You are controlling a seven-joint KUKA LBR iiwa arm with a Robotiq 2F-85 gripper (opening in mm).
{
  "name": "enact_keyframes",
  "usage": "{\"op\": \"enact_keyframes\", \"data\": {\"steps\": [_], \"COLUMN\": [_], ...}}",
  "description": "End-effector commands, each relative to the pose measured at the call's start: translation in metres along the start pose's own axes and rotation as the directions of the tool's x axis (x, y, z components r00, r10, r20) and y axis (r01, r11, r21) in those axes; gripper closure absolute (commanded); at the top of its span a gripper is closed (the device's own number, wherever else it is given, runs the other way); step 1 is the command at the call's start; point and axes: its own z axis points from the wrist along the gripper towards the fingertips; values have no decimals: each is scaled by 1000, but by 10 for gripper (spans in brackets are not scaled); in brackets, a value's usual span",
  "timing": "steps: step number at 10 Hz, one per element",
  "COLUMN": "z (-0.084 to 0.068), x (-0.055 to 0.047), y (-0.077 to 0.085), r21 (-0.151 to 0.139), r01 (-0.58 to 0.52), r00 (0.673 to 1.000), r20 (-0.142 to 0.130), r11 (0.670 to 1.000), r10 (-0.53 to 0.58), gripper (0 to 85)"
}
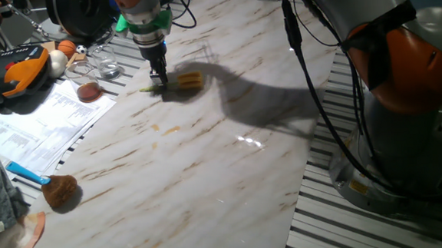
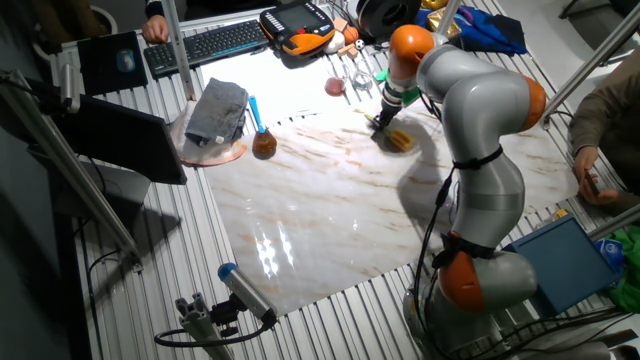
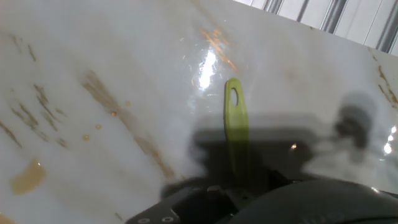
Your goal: Scrub the table with a brush
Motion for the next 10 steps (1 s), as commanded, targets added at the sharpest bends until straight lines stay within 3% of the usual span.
{"op": "enact_keyframes", "data": {"steps": [1,3,5,7,8,10], "z": [0,-5,-17,-28,-33,-34], "x": [1,1,1,5,8,11], "y": [1,3,7,14,21,31], "r21": [-2,-31,-49,-75,-65,-30], "r01": [-4,-17,-56,-215,-306,-416], "r00": [1000,1000,996,970,944,901], "r20": [-1,-24,-68,-130,-147,-152], "r11": [1000,999,997,974,950,909], "r10": [4,16,52,204,294,407], "gripper": [510,850,850,850,850,850]}}
